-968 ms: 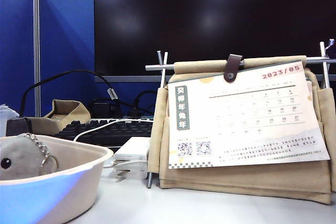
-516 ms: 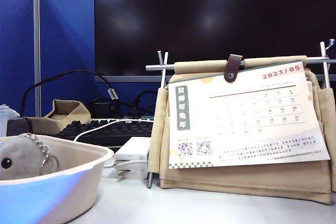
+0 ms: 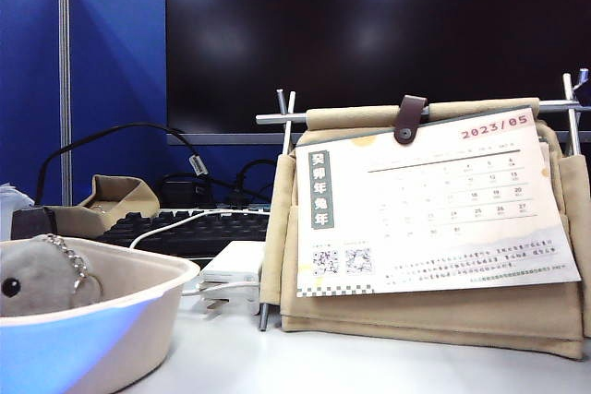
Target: Identity fluffy octopus among items on the table, put them into the paper lunch box.
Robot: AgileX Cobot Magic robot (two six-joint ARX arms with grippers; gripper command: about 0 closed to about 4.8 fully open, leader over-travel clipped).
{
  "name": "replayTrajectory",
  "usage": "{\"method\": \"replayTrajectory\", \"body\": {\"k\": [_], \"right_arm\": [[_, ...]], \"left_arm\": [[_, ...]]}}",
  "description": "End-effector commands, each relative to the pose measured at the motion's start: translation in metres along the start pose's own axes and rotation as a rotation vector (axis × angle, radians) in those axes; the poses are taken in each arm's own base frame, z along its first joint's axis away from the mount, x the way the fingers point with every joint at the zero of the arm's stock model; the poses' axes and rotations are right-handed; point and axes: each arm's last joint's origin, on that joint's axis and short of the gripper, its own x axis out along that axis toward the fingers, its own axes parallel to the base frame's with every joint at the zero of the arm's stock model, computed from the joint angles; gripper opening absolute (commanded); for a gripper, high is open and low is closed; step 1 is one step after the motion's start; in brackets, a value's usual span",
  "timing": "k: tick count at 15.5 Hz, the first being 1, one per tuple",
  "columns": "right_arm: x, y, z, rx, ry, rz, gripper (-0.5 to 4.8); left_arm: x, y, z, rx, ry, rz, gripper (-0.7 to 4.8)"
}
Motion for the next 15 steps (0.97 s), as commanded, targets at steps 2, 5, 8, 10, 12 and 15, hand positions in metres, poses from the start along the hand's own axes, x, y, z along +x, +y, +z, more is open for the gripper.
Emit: {"method": "replayTrajectory", "body": {"k": [2, 5, 8, 10, 12, 15], "right_arm": [[-0.001, 0.0, 0.002, 0.012, -0.013, -0.001, -0.06], [-0.001, 0.0, 0.002, 0.012, -0.012, -0.001, -0.06], [-0.001, 0.0, 0.002, 0.012, -0.013, -0.001, -0.06], [-0.001, 0.0, 0.002, 0.012, -0.012, -0.001, -0.06], [-0.001, 0.0, 0.002, 0.012, -0.012, -0.001, -0.06], [-0.001, 0.0, 0.002, 0.012, -0.012, -0.001, -0.06]], "left_arm": [[0.004, 0.001, -0.01, 0.002, 0.027, 0.004, -0.05], [0.012, 0.003, -0.031, -0.002, 0.064, 0.006, -0.05], [0.017, 0.005, -0.036, 0.005, -0.006, 0.024, -0.05], [0.02, 0.005, -0.04, 0.007, -0.037, 0.029, -0.05], [0.022, 0.006, -0.046, 0.007, -0.034, 0.029, -0.05], [0.024, 0.007, -0.057, 0.006, -0.024, 0.03, -0.05]]}}
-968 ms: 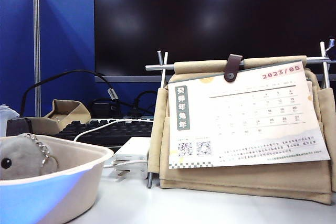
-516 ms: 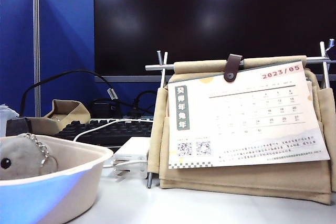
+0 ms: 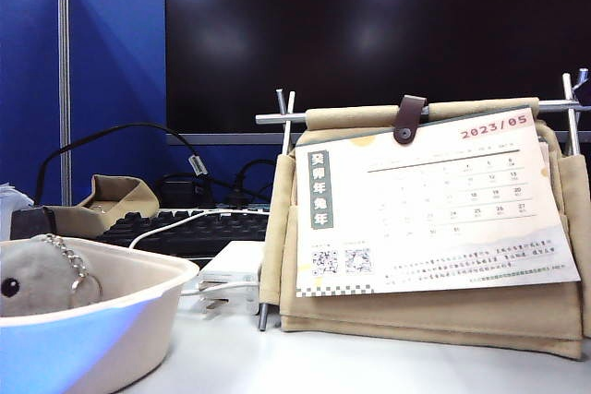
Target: Identity fluffy octopus among items on the table, put them into the paper lunch box.
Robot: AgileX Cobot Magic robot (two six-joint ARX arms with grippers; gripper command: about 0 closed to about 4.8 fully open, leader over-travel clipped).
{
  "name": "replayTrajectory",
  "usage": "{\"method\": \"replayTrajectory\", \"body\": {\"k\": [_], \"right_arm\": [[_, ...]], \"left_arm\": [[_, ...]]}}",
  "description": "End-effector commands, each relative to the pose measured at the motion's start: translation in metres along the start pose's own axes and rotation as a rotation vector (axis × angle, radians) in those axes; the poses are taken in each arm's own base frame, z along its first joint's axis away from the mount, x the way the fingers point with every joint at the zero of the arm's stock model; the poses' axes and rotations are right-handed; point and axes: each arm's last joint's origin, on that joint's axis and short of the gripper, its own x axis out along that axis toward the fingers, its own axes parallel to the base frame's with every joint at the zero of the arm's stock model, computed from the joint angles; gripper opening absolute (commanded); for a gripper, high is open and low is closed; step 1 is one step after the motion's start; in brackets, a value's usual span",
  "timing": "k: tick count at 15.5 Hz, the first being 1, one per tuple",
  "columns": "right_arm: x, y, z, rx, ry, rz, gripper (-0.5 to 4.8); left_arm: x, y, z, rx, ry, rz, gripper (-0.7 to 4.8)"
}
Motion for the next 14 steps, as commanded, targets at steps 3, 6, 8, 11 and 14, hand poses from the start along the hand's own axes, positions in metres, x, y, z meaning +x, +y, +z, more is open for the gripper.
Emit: {"method": "replayTrajectory", "body": {"k": [3, 6, 8, 11, 14], "right_arm": [[-0.001, 0.0, 0.002, 0.012, -0.012, 0.0, -0.06], [-0.001, 0.0, 0.002, 0.012, -0.012, 0.0, -0.06], [-0.001, 0.0, 0.002, 0.012, -0.012, 0.0, -0.06], [-0.001, 0.0, 0.002, 0.012, -0.013, 0.0, -0.06], [-0.001, 0.0, 0.002, 0.012, -0.012, 0.0, -0.06]], "left_arm": [[0.0, 0.001, -0.01, 0.006, -0.031, 0.003, -0.05], [0.0, 0.002, -0.011, 0.005, -0.029, 0.025, -0.05], [0.001, 0.002, -0.012, 0.005, -0.026, 0.043, -0.05], [0.003, 0.003, -0.022, 0.003, 0.002, 0.054, -0.05], [0.004, 0.003, -0.026, -0.001, 0.013, 0.046, -0.05]]}}
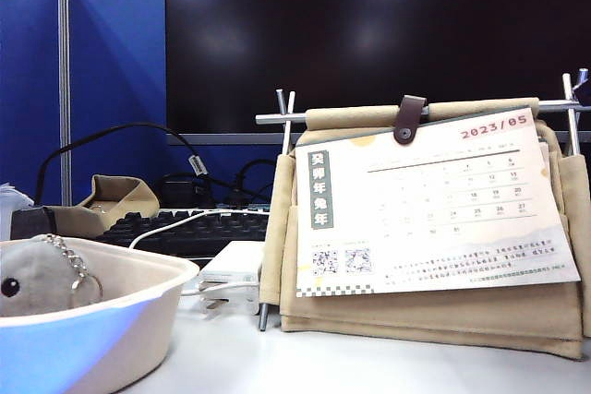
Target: Identity fluffy octopus among items on the table, put them into the paper lunch box.
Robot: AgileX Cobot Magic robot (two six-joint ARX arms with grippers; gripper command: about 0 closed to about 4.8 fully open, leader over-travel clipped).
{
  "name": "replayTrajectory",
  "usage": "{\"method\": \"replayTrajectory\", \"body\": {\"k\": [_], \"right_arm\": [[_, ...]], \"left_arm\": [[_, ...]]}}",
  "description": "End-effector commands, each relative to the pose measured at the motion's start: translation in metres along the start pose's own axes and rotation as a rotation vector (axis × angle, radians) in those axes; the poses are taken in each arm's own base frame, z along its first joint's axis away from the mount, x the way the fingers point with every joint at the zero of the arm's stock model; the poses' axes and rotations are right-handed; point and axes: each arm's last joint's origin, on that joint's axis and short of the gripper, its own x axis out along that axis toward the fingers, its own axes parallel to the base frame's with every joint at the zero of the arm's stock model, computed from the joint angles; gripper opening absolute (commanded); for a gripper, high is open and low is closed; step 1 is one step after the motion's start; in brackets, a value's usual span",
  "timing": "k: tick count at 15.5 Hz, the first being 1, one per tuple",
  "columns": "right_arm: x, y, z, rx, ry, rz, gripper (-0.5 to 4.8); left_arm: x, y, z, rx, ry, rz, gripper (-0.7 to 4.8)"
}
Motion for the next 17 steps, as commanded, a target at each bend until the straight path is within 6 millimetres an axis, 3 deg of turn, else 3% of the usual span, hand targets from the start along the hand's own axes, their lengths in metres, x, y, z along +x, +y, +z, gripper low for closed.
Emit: {"method": "replayTrajectory", "body": {"k": [1, 17], "right_arm": [[-0.0005, -0.0004, 0.002, 0.012, -0.012, 0.0, -0.06], [-0.0005, -0.0005, 0.002, 0.012, -0.012, -0.001, -0.06]], "left_arm": [[0.0001, -0.0001, 0.0006, 0.0, -0.017, -0.005, -0.05], [0.001, 0.0, -0.0043, -0.003, 0.002, -0.008, -0.05]]}}
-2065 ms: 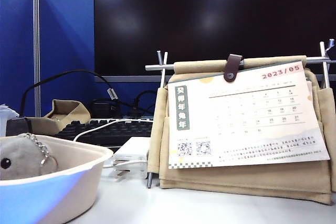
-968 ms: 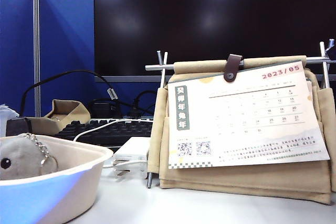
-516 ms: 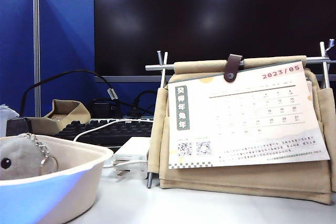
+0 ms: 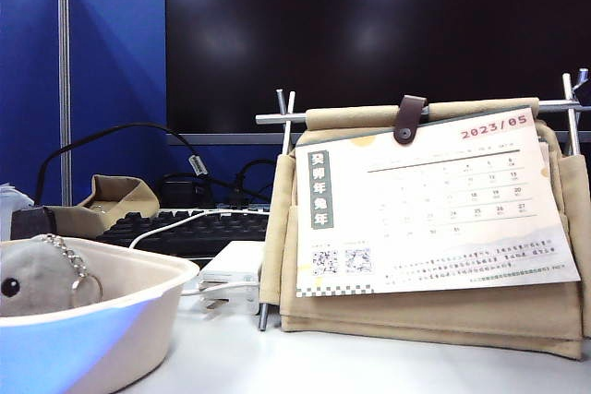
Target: Identity fluffy octopus among items on the table, put them into the paper lunch box.
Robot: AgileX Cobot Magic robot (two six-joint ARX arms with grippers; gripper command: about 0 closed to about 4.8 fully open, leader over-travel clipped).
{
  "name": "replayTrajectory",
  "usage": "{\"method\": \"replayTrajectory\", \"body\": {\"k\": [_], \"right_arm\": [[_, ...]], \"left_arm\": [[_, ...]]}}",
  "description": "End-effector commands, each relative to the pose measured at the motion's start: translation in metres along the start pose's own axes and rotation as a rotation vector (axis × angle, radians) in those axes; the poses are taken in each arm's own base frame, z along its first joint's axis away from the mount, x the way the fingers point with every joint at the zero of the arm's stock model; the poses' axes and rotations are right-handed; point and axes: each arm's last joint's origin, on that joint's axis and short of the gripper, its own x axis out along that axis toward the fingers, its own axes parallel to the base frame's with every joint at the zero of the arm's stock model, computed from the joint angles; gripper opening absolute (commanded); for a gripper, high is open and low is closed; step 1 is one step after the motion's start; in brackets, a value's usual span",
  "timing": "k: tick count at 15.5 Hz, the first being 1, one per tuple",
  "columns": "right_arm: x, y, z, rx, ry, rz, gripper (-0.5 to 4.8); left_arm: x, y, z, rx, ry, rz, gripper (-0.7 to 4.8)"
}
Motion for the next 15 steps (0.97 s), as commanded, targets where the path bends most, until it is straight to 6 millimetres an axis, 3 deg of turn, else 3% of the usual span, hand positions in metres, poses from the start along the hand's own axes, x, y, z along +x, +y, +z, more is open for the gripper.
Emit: {"method": "replayTrajectory", "body": {"k": [1, 4, 7, 10, 15], "right_arm": [[-0.001, 0.0, 0.002, 0.012, -0.012, -0.001, -0.06], [0.0, -0.003, 0.003, 0.032, -0.018, -0.026, -0.06], [0.002, -0.027, 0.021, 0.153, -0.23, -0.068, -0.06], [-0.007, -0.052, 0.033, 0.148, -0.419, -0.187, -0.06], [-0.014, -0.077, 0.017, 0.228, -0.32, -0.365, -0.06]], "left_arm": [[0.0, 0.0, 0.001, 0.001, -0.01, -0.004, -0.05], [0.0, 0.0, 0.001, 0.001, -0.01, -0.004, -0.05], [0.0, 0.0, 0.001, 0.001, -0.009, -0.004, -0.05], [0.0, 0.0, 0.001, 0.001, -0.009, -0.004, -0.05], [0.0, 0.0, 0.001, 0.001, -0.008, -0.004, -0.05]]}}
